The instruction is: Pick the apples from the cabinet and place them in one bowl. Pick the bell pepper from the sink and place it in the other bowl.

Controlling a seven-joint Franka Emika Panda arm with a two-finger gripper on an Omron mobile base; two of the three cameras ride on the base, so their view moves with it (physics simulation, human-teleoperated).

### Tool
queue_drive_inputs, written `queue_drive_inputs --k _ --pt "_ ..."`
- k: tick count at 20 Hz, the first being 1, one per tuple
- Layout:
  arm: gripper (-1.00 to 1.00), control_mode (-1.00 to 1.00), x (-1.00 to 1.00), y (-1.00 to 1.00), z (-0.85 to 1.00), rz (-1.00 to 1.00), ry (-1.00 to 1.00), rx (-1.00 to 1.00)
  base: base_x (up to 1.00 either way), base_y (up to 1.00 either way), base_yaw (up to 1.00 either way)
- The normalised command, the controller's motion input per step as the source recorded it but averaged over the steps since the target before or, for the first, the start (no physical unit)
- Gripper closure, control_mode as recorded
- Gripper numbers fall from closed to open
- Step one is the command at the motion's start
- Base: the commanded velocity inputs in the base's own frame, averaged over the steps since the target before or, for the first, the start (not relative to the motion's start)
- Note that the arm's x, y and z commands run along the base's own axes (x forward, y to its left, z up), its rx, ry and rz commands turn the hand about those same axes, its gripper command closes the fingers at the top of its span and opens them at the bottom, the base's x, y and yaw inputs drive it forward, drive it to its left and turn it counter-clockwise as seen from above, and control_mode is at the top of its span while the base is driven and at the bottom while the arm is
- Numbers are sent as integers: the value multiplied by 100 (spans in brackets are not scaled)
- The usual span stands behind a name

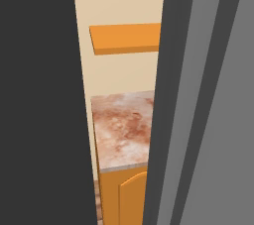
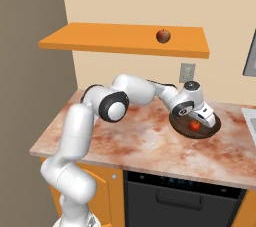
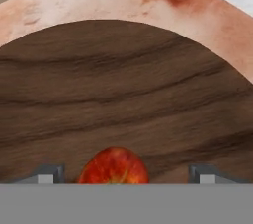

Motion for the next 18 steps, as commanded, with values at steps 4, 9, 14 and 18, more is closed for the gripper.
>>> queue_drive_inputs --k 4,9,14,18 --pt "-100 -100 -23 0 30 0 -3 0 0 0 0" --pt "-100 -100 -29 0 36 0 -7 0 0 0 0" --pt "-100 -100 -31 3 41 0 -6 0 0 0 0" --pt "-100 -100 -30 8 44 0 -1 0 0 0 0"
